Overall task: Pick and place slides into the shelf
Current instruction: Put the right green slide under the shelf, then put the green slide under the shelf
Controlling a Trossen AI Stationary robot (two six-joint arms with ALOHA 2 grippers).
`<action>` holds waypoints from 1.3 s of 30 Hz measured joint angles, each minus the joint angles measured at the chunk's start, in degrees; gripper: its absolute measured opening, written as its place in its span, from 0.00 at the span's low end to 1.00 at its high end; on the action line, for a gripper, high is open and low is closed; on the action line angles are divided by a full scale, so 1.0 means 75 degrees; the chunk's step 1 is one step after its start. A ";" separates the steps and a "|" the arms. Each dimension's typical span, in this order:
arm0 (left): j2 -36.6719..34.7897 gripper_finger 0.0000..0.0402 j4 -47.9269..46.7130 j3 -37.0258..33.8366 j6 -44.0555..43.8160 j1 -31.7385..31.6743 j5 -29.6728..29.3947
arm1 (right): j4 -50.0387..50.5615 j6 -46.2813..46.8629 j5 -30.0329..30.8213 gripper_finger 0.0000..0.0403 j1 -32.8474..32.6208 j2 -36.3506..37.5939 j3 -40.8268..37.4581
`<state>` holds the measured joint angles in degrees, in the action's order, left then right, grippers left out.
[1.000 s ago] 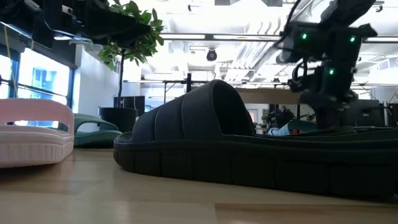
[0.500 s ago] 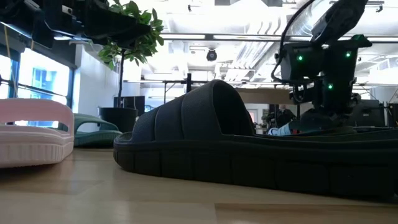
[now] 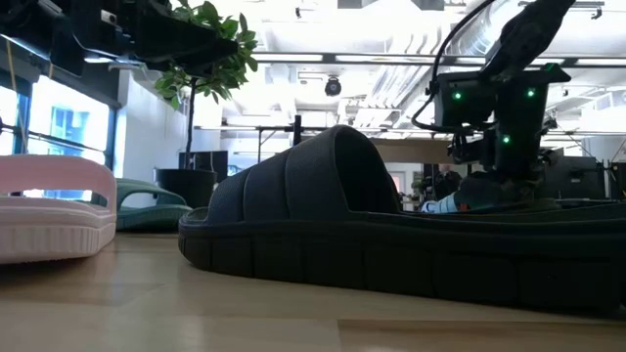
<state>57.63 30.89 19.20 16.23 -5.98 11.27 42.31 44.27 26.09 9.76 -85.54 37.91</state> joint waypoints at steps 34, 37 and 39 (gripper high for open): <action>0.0003 0.45 -0.4938 0.1041 -0.2533 -0.0003 -0.1509 | -0.1196 -0.2966 -0.0349 0.00 -0.1661 0.0003 0.2279; 0.0003 0.45 -0.7403 0.2046 -0.3169 -0.0003 -0.2675 | -0.1220 -0.2976 -0.0347 0.00 -0.1661 0.0003 0.2279; 0.0000 0.45 -0.8766 0.2696 -0.3604 -0.0001 -0.3252 | -0.1221 -0.3028 -0.0347 0.00 -0.1661 0.0003 0.2279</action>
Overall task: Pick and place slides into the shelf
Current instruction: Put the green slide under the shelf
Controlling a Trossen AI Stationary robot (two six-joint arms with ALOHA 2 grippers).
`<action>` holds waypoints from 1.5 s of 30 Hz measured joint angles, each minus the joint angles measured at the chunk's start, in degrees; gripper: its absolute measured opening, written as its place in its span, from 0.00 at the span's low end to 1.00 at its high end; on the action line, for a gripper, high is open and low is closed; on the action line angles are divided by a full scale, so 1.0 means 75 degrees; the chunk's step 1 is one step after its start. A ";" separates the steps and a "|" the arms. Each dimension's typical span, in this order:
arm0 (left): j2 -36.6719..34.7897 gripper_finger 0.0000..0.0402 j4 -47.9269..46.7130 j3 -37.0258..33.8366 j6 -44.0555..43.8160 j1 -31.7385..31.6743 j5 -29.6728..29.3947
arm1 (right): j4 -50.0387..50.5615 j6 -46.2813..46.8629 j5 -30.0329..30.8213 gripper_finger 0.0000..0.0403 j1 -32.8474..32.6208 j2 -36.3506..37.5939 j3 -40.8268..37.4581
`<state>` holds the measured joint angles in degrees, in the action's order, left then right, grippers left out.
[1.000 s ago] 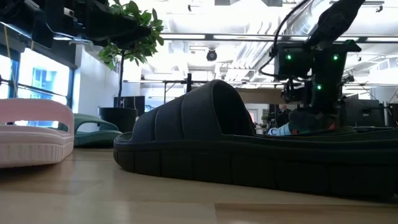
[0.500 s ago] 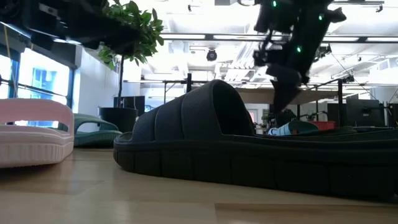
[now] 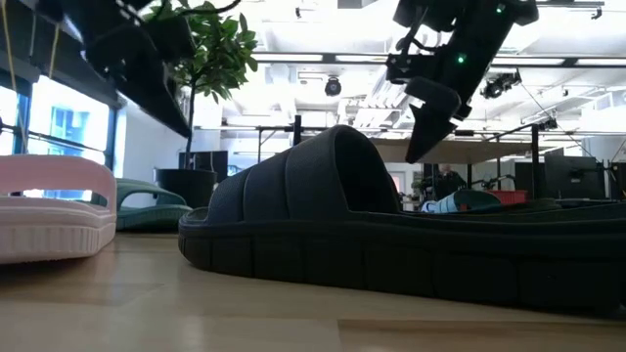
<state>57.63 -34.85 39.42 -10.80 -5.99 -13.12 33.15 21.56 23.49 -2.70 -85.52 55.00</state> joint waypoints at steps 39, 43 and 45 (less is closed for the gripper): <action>-0.0419 0.45 -0.2110 -0.0784 0.0192 -0.5203 0.2703 | -0.0114 -0.0541 -0.1394 0.00 0.0003 0.0000 0.0000; -0.0156 0.45 -0.1433 -0.1252 0.0197 -0.5203 0.3367 | -0.0114 -0.0536 -0.1397 0.00 0.0000 0.0000 0.0000; -0.0099 0.45 -0.0969 -0.1519 0.0203 -0.5203 0.3653 | -0.0114 -0.0530 -0.1406 0.00 0.0001 0.0000 0.0000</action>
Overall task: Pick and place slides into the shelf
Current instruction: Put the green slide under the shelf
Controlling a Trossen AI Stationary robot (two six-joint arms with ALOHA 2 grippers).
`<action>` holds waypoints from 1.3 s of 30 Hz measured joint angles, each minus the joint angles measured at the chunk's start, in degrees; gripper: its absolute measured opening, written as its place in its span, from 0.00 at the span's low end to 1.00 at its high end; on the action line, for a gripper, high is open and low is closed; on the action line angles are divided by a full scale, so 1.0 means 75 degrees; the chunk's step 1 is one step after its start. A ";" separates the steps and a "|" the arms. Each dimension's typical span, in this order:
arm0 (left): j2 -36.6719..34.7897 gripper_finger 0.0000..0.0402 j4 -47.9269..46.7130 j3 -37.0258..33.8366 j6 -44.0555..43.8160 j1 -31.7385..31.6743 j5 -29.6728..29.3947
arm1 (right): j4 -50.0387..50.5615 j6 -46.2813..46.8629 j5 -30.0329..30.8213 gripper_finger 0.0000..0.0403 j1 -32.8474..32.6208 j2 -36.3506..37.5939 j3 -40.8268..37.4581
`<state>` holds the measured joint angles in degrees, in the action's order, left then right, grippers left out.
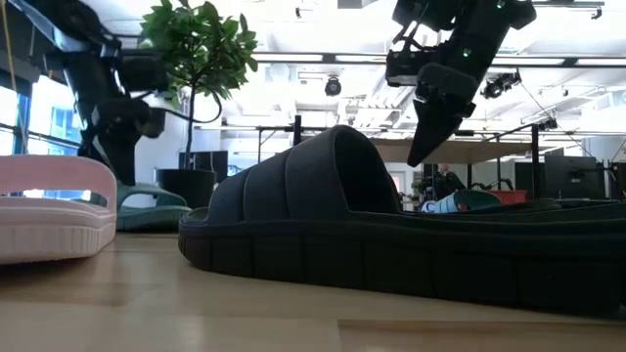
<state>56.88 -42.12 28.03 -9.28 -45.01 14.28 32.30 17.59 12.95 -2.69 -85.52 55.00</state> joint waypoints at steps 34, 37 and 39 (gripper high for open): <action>-0.0716 0.01 0.0820 -0.0321 0.1111 0.0672 0.1664 | 0.0000 0.0014 -0.0100 0.00 -0.0001 0.0000 0.0000; -0.1109 0.01 0.0829 -0.0318 0.0822 0.1159 0.1572 | -0.0001 0.0014 -0.0099 0.00 -0.0001 0.0000 0.0000; -0.1390 0.01 0.0852 -0.0318 0.0615 0.1508 0.1476 | -0.0001 0.0014 -0.0099 0.00 0.0001 0.0000 0.0000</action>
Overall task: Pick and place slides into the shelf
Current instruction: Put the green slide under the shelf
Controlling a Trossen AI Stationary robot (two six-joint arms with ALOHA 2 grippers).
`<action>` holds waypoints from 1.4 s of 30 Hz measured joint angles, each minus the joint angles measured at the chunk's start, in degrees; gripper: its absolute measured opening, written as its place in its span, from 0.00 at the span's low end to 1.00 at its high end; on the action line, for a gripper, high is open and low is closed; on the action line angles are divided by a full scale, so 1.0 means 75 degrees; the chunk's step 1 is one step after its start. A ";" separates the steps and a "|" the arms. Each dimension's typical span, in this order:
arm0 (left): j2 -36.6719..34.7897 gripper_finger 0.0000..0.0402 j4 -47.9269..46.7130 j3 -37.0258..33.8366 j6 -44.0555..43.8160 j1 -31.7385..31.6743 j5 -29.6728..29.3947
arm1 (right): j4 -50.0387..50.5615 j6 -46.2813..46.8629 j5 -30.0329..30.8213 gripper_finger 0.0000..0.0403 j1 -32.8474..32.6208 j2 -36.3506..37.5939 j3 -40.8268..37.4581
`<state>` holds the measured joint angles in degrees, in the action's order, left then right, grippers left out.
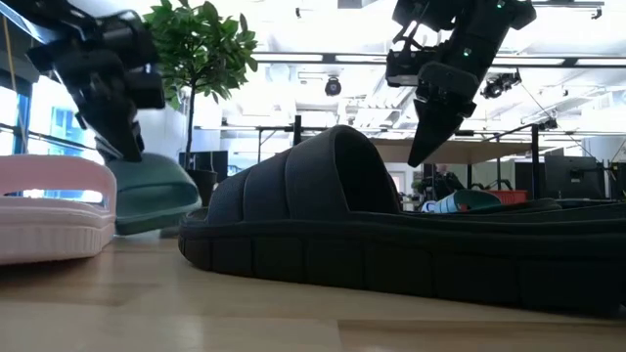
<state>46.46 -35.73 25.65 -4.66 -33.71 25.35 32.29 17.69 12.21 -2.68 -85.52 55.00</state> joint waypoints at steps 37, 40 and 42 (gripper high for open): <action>0.0472 0.00 0.6527 0.0015 0.0886 0.5370 -0.6395 | -1.0251 -0.0989 0.4349 0.00 -0.3362 0.1690 -0.3739; 0.1031 0.00 0.7334 0.0015 0.1152 0.5361 -0.6534 | -1.1274 -0.0968 0.4351 0.00 -0.3228 0.1520 -0.4224; 0.1429 0.00 0.7867 0.0015 0.1306 0.5359 -0.6554 | -1.1599 -0.1016 0.4276 0.00 -0.3088 0.1463 -0.4429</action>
<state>57.18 23.27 25.76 5.13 6.49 -23.81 -54.70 10.08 44.28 -25.84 -74.55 21.79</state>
